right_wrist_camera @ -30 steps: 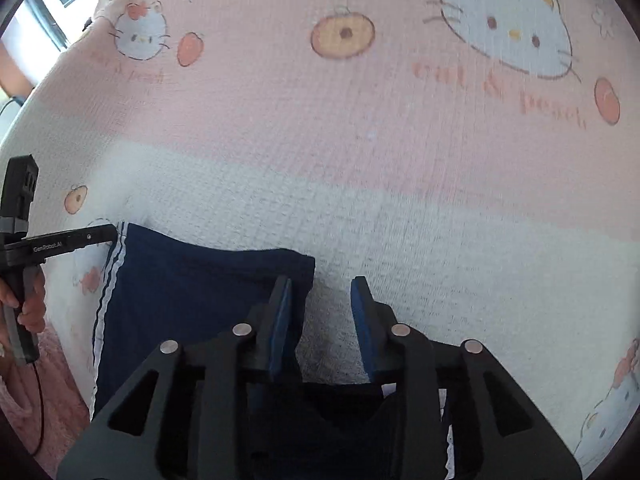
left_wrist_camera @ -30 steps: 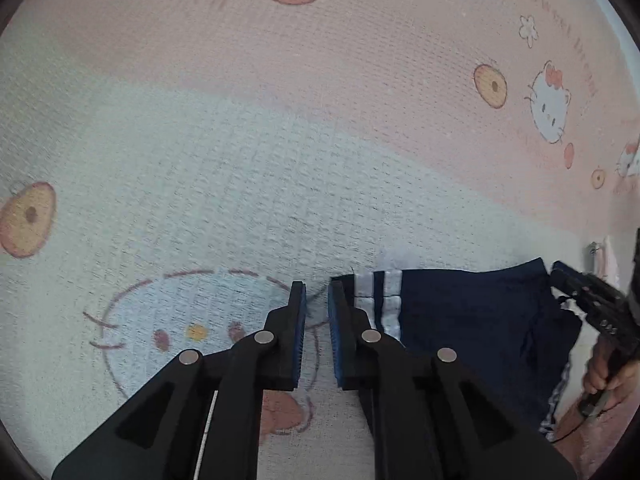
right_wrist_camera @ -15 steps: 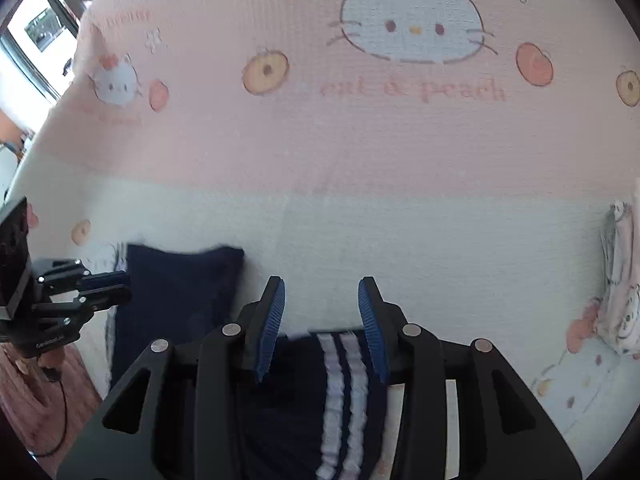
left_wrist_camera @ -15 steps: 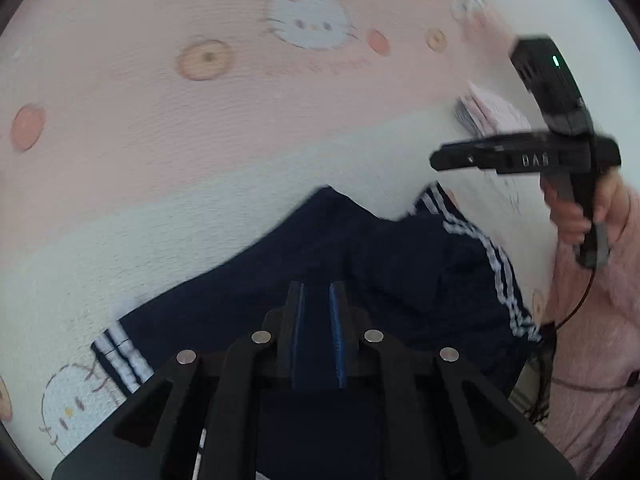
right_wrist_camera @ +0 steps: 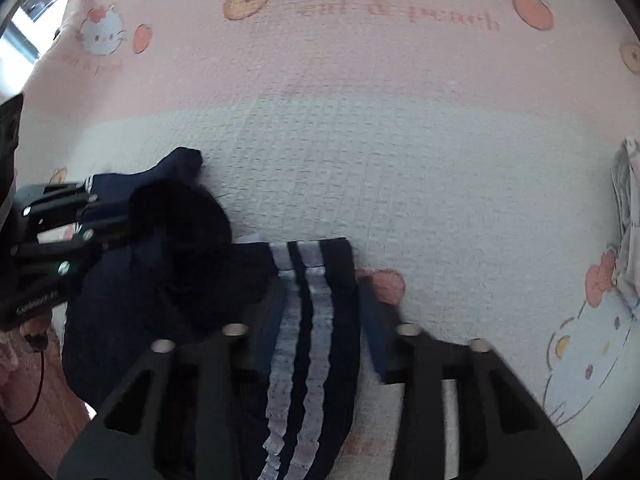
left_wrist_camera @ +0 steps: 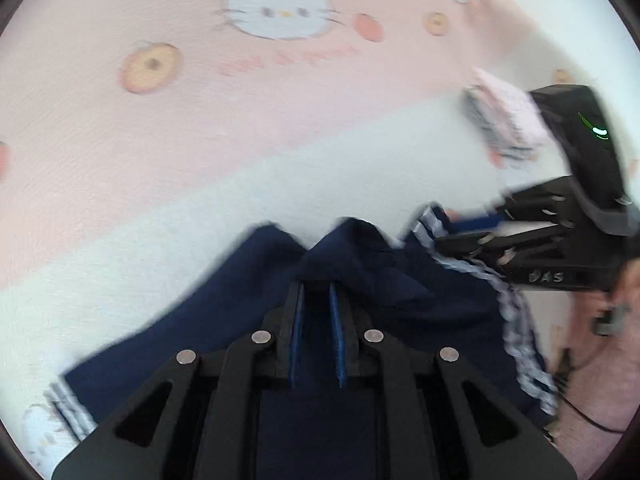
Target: Fold clothes
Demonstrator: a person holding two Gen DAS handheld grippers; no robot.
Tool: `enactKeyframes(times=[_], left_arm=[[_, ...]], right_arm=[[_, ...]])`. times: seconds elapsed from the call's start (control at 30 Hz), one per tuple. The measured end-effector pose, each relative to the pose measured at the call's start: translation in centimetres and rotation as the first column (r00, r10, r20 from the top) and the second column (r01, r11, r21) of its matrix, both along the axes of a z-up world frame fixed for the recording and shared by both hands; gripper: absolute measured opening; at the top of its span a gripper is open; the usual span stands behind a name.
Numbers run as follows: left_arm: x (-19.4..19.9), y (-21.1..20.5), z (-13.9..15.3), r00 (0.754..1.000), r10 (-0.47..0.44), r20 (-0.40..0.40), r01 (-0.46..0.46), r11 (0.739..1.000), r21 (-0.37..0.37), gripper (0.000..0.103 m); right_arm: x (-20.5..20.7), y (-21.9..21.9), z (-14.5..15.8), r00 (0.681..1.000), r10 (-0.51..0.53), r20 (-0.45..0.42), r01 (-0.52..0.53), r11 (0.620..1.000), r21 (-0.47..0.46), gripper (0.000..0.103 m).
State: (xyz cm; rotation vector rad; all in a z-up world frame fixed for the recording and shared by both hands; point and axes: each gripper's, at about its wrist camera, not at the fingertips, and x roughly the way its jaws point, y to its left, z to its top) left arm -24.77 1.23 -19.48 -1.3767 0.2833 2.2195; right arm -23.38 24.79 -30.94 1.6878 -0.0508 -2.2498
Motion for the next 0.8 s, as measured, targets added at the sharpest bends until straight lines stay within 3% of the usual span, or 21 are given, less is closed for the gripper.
enactKeyframes(times=[0.1, 0.27, 0.37, 0.4, 0.47, 0.57, 0.63, 0.7, 0.77, 0.8], left_arm=[[0.2, -1.1, 0.2, 0.999, -0.010, -0.030, 0.010, 1.000, -0.011, 0.015], [0.0, -3.0, 0.2, 0.999, -0.030, -0.010, 0.030, 0.999, 0.025, 0.019], [-0.9, -1.1, 0.8, 0.996, -0.091, -0.021, 0.092, 0.995, 0.040, 0.026], [-1.4, -0.3, 0.7, 0.994, -0.110, -0.017, 0.110, 0.993, 0.033, 0.033], [-2.3, 1.2, 0.6, 0.989, -0.146, -0.008, 0.146, 0.989, 0.020, 0.036], [-2.9, 3.1, 0.3, 0.980, -0.198, -0.009, 0.198, 0.980, 0.007, 0.036], [-3.0, 4.1, -0.5, 0.977, -0.214, -0.003, 0.214, 0.976, -0.048, 0.036], [-3.0, 4.6, -1.6, 0.976, -0.214, 0.040, 0.217, 0.974, -0.063, 0.036], [-2.4, 4.4, -1.7, 0.975, -0.218, 0.043, 0.219, 0.975, -0.037, 0.036], [-1.9, 4.2, -1.5, 0.975, -0.220, 0.035, 0.221, 0.975, -0.021, 0.036]], right_arm=[[0.0, 0.9, 0.4, 0.999, -0.051, -0.005, 0.051, 0.999, -0.009, 0.002], [1.3, 5.0, 2.1, 0.983, -0.175, -0.049, 0.177, 0.984, 0.020, 0.002], [2.0, 6.6, 1.8, 0.974, -0.225, -0.028, 0.227, 0.970, 0.084, 0.003], [2.1, 6.8, 1.5, 0.972, -0.233, -0.013, 0.233, 0.969, 0.088, 0.005], [1.9, 6.8, 0.9, 0.970, -0.242, 0.023, 0.239, 0.968, 0.081, 0.005], [1.1, 6.3, 0.2, 0.971, -0.237, 0.036, 0.234, 0.970, 0.059, 0.020], [0.7, 5.9, -0.4, 0.971, -0.236, 0.041, 0.234, 0.971, 0.042, 0.033], [0.2, 5.3, -1.2, 0.973, -0.223, 0.055, 0.221, 0.975, 0.033, 0.042], [0.3, 4.3, -1.1, 0.985, -0.167, 0.031, 0.164, 0.983, 0.077, 0.036], [0.5, 3.8, -1.1, 0.990, -0.141, 0.023, 0.138, 0.985, 0.100, 0.017]])
